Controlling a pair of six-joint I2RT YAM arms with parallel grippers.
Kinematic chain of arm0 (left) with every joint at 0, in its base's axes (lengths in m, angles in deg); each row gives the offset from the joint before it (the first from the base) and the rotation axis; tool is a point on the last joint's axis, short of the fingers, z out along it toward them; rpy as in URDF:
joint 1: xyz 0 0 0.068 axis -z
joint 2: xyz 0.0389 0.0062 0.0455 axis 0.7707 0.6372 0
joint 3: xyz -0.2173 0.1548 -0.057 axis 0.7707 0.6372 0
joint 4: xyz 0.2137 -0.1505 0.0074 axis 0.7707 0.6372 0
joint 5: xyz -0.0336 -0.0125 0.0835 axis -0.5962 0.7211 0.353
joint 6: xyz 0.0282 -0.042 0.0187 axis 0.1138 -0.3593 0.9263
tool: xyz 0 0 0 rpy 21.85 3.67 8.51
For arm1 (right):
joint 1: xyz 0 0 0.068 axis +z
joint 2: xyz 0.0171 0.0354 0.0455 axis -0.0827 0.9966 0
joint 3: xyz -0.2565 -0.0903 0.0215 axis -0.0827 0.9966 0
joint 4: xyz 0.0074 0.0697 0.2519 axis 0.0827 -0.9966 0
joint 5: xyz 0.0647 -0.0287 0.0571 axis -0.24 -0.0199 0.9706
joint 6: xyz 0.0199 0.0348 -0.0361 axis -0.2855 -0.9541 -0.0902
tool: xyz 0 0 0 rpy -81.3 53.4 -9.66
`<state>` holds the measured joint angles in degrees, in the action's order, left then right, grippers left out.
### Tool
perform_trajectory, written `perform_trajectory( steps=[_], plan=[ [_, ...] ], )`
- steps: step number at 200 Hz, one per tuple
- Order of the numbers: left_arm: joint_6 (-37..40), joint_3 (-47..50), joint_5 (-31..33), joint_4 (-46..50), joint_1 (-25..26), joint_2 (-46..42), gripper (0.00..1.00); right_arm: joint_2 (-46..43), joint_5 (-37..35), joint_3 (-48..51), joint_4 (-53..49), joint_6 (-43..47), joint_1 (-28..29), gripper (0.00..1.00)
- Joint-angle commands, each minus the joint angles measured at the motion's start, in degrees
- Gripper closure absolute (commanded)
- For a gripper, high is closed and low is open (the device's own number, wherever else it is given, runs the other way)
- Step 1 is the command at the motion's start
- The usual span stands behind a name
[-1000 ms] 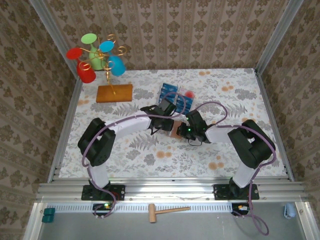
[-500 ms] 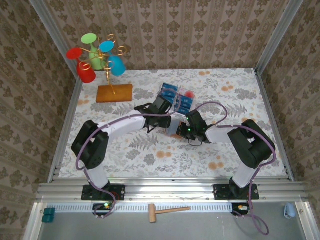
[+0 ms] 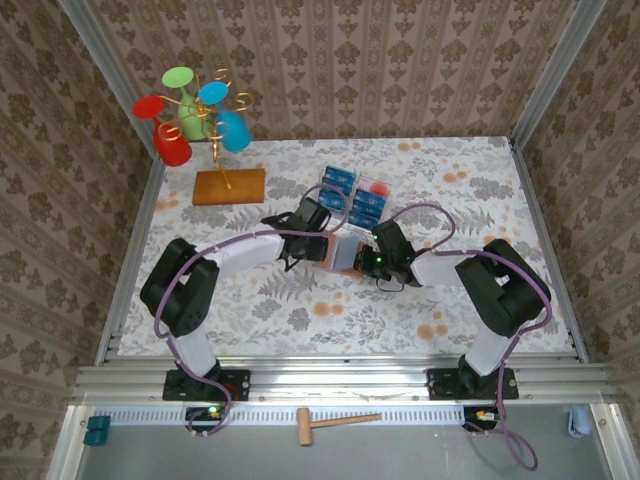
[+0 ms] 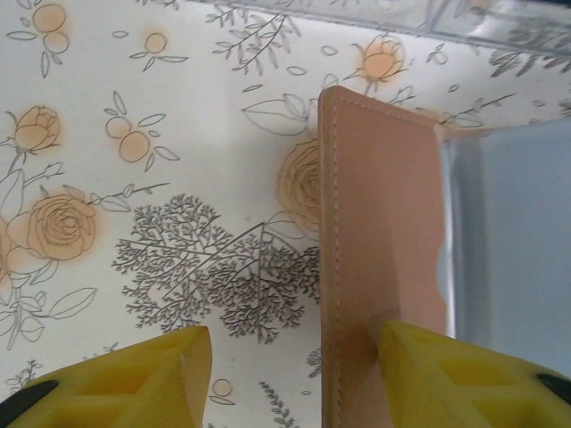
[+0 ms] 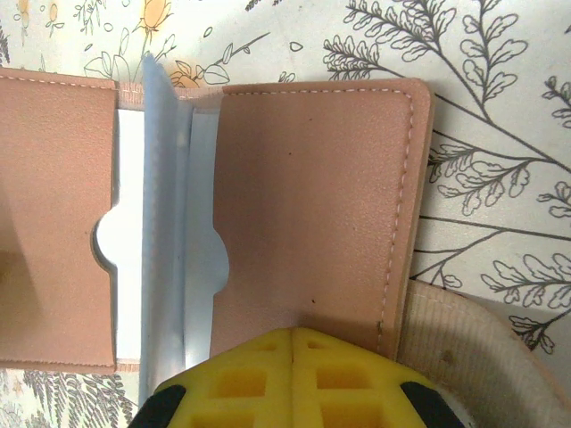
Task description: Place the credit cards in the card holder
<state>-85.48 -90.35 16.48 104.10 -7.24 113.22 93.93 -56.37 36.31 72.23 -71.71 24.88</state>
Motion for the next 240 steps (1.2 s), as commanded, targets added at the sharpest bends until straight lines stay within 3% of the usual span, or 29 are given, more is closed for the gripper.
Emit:
perform_trajectory(
  steps=[1, 46, 71, 186, 240],
  plan=[
    [-0.57, 0.78, -0.67, -1.63, -0.17, -2.14, 0.49, 2.97, -2.59, 1.35, -3.32, 0.38, -0.45, 0.98],
    [-1.28, 3.82, -3.33, -6.4, -0.31, -2.09, 0.61, 2.14, -1.82, 0.94, -4.52, 1.1, -1.3, 0.98],
    [-1.82, 4.58, -3.78, -6.86, -0.25, -1.51, 0.66, -0.3, -1.23, -0.07, -6.96, 2.53, -1.97, 0.93],
    [-2.18, 5.02, -3.7, -7.67, 0.87, -1.17, 0.67, -15.81, -4.1, -5.7, -19.8, 8.3, -6.16, 0.9],
    [-1.79, 4.07, -2.13, -6.2, 1.42, -0.55, 0.67, -10.56, 0.72, -9.79, -18.14, 7.69, -3.32, 0.9]
  ],
)
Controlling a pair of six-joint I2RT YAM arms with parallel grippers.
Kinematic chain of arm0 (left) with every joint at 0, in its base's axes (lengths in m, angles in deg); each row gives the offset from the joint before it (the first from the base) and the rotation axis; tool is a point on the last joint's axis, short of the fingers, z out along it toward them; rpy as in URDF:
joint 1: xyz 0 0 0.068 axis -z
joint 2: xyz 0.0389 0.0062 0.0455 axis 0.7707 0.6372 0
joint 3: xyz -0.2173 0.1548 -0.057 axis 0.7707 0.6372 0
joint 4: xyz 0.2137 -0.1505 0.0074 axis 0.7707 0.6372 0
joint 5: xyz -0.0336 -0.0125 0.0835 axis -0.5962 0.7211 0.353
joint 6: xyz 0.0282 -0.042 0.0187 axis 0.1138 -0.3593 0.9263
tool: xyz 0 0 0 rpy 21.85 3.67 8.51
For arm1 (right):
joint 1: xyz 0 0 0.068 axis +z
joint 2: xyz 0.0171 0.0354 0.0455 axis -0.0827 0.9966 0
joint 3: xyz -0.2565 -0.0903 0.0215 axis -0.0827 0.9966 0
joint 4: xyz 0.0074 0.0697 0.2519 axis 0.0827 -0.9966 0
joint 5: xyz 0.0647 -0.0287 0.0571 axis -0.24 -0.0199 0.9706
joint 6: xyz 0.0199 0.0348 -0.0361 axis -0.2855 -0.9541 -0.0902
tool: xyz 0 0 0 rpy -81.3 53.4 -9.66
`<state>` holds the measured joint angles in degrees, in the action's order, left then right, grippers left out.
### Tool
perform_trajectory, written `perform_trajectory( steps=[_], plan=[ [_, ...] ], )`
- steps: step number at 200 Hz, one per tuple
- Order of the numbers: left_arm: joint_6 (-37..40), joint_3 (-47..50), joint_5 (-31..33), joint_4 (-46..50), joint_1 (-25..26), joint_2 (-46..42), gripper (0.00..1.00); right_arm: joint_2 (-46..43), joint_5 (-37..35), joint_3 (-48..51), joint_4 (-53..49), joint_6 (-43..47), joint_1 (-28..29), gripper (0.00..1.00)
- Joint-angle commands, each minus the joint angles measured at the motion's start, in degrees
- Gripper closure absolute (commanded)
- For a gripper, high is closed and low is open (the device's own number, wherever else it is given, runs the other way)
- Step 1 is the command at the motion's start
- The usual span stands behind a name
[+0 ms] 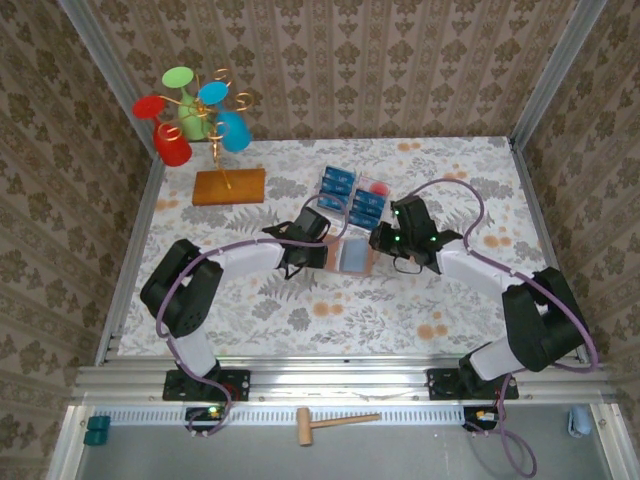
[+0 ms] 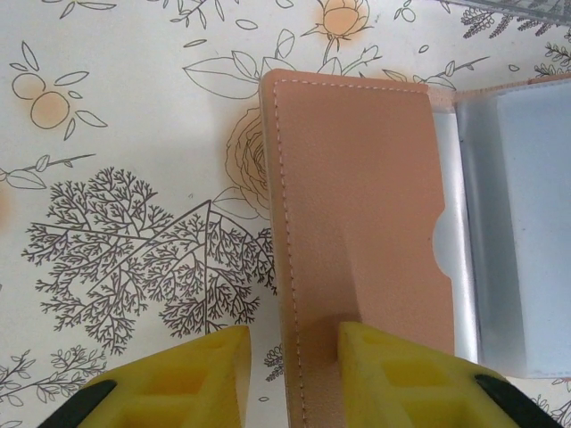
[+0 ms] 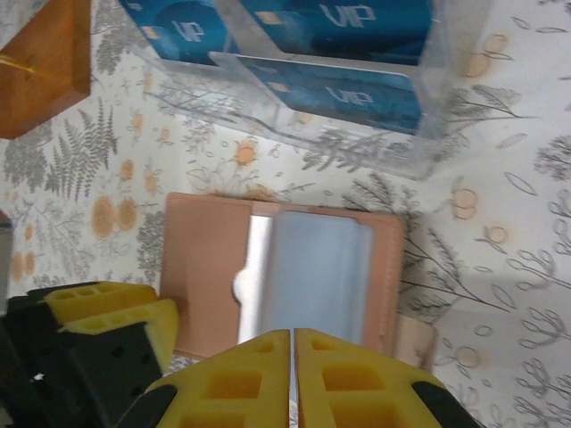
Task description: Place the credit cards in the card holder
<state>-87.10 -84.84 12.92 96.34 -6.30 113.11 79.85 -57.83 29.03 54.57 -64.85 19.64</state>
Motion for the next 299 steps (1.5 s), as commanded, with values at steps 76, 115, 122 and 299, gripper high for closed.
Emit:
perform_trajectory(
  steps=[76, 115, 122, 299],
  plan=[
    [2.43, -4.02, 7.96, 7.64, 0.69, 1.09, 0.66, 16.28, 2.42, -1.4, 4.73, -0.06, 4.14, 0.91],
    [1.69, -2.89, 7.45, 6.54, 1.36, 2.01, 0.66, 16.65, 2.0, -1.87, 4.12, 0.69, 4.04, 0.83],
    [1.43, -2.61, 7.42, 6.38, 1.5, 2.11, 0.67, 16.48, 1.87, -2.17, 3.75, 0.9, 4.06, 0.82],
    [-1.78, 2.86, 8.23, 4.0, 2.83, 0.73, 0.67, 19.86, -0.59, -11.59, -5.12, 7.55, 3.39, 0.68]
  ],
)
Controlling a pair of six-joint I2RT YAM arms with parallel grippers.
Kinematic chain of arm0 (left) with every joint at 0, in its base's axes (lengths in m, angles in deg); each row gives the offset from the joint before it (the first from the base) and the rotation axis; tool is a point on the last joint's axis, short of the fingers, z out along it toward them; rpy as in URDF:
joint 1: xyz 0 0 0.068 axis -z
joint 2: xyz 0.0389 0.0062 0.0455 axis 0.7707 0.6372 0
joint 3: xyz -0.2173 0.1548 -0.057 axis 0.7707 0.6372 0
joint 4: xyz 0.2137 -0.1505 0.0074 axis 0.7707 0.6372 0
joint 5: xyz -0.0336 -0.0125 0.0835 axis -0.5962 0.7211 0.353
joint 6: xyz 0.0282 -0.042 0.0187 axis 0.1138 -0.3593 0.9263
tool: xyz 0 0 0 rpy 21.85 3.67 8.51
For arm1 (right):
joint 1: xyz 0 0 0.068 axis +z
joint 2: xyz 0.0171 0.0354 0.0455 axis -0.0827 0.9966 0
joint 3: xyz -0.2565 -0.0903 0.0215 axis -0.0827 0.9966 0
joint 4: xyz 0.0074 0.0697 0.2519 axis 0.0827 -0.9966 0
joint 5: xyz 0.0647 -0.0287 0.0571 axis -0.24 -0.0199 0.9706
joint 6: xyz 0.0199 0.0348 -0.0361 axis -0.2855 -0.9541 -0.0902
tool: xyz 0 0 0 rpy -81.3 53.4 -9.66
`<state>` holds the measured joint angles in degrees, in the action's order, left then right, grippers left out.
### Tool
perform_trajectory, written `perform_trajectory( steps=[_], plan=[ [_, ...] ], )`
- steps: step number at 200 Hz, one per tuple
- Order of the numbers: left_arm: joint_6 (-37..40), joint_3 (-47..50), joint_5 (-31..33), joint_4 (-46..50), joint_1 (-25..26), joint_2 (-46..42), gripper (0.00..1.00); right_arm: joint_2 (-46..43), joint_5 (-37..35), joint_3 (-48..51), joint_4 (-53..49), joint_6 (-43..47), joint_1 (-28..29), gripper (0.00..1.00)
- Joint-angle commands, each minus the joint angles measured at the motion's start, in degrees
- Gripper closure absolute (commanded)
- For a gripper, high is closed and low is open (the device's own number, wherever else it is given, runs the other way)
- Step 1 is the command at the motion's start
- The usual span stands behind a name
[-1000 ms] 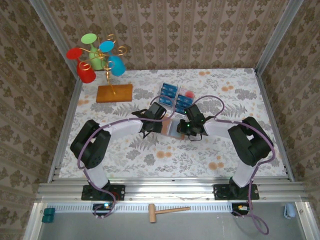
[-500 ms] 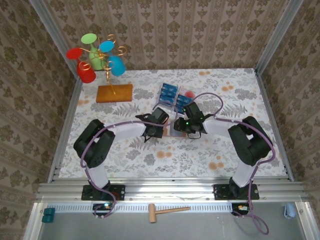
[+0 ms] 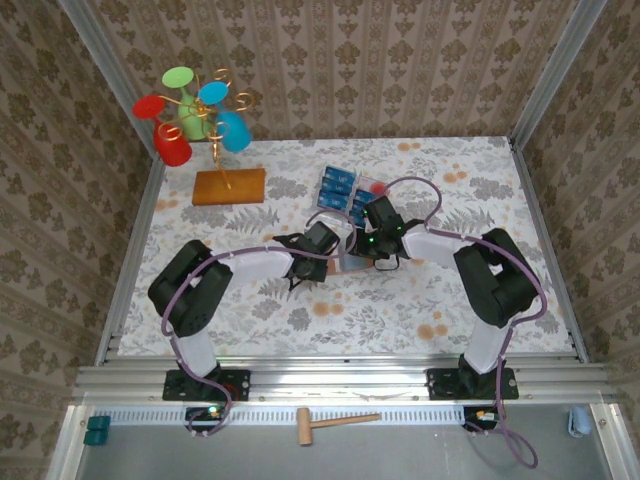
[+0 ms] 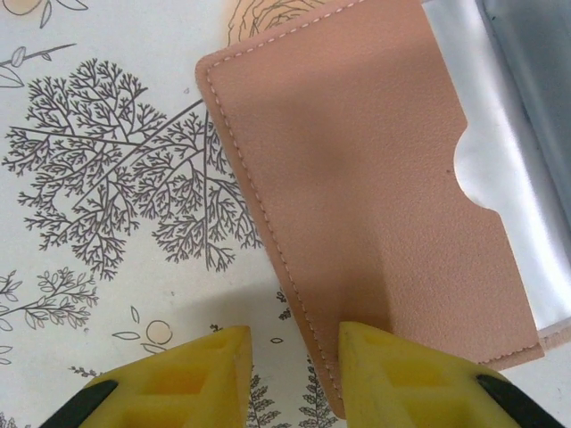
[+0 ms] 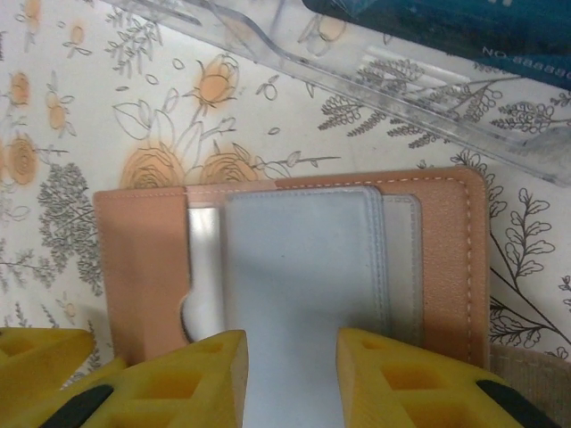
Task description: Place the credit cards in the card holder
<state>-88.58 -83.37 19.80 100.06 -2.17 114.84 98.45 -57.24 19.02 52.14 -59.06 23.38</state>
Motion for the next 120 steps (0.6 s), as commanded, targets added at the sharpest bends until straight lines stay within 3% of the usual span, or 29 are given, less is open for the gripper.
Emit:
perform_trajectory(
  steps=[1, 120],
  plan=[
    [-0.3, 1.41, 1.34, 0.22, -1.35, -1.06, 0.67, 1.27, -1.18, -1.61, -2.72, 1.78, -0.35, 0.68],
    [-0.33, 2.34, -2.41, -2.21, -4.33, -1.12, 0.68, 3.7, -0.13, -1.17, -0.84, 1.0, 0.6, 0.65]
  ],
)
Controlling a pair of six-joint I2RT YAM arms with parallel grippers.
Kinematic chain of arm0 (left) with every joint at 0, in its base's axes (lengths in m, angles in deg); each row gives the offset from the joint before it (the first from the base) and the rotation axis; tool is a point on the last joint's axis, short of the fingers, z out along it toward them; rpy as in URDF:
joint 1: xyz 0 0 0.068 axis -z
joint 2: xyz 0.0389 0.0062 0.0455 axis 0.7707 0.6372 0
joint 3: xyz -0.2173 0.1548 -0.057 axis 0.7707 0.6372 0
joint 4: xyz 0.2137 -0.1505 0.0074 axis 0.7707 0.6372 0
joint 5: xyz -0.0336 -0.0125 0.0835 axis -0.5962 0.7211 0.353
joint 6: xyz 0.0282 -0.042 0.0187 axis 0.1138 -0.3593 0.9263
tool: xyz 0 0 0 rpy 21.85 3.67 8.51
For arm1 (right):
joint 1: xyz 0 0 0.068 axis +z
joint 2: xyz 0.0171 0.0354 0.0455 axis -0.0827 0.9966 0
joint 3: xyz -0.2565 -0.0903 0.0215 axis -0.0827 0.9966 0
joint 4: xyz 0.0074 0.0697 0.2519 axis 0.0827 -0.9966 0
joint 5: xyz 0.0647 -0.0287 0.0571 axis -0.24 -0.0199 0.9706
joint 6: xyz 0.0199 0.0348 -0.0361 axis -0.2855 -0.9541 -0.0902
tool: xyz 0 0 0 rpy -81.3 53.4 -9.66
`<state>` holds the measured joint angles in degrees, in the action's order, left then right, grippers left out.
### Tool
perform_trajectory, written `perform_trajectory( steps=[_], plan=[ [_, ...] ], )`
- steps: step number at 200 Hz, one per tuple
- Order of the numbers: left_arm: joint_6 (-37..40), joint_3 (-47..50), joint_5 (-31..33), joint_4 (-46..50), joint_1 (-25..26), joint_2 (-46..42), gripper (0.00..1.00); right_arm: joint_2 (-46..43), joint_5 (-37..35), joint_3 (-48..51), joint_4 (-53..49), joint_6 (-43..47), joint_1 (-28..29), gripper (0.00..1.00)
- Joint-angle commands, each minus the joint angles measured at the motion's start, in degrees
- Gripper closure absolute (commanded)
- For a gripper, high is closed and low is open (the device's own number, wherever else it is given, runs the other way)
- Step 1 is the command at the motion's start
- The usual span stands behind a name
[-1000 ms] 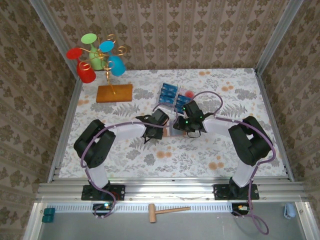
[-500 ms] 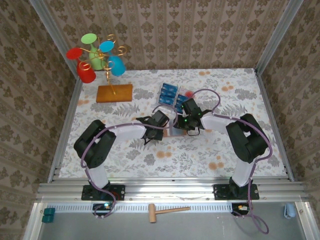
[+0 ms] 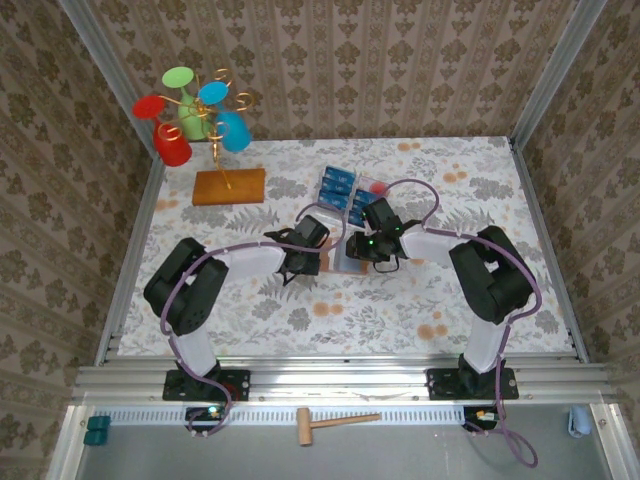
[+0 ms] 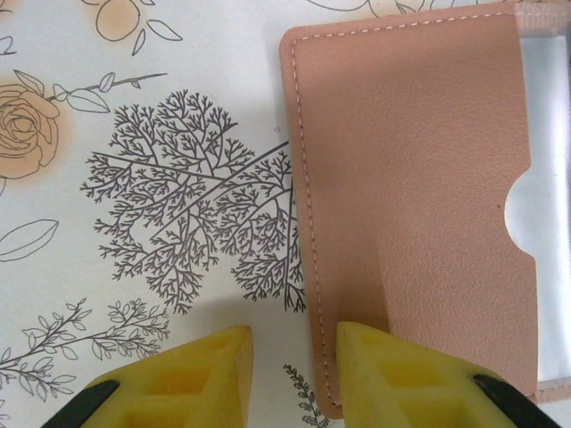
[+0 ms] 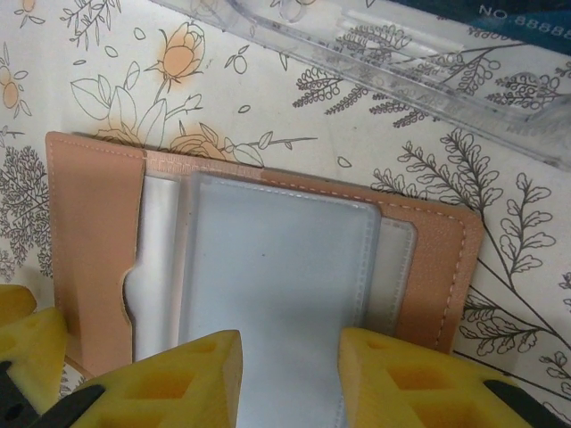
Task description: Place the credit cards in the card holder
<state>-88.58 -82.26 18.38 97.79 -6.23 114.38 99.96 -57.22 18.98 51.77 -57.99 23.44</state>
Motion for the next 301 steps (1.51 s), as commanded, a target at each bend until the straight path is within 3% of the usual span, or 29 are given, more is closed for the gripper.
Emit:
perform_trajectory(
  steps=[1, 301],
  plan=[
    [-0.31, 1.25, -0.97, 0.02, -0.3, -0.66, 0.68, 2.26, -0.15, -1.19, -0.5, -0.07, 0.59, 0.65],
    [0.19, 5.82, -4.87, -6.88, -0.35, -4.57, 0.7, 6.71, 8.03, -3.39, 10.73, -13.39, 4.28, 0.65]
  ],
)
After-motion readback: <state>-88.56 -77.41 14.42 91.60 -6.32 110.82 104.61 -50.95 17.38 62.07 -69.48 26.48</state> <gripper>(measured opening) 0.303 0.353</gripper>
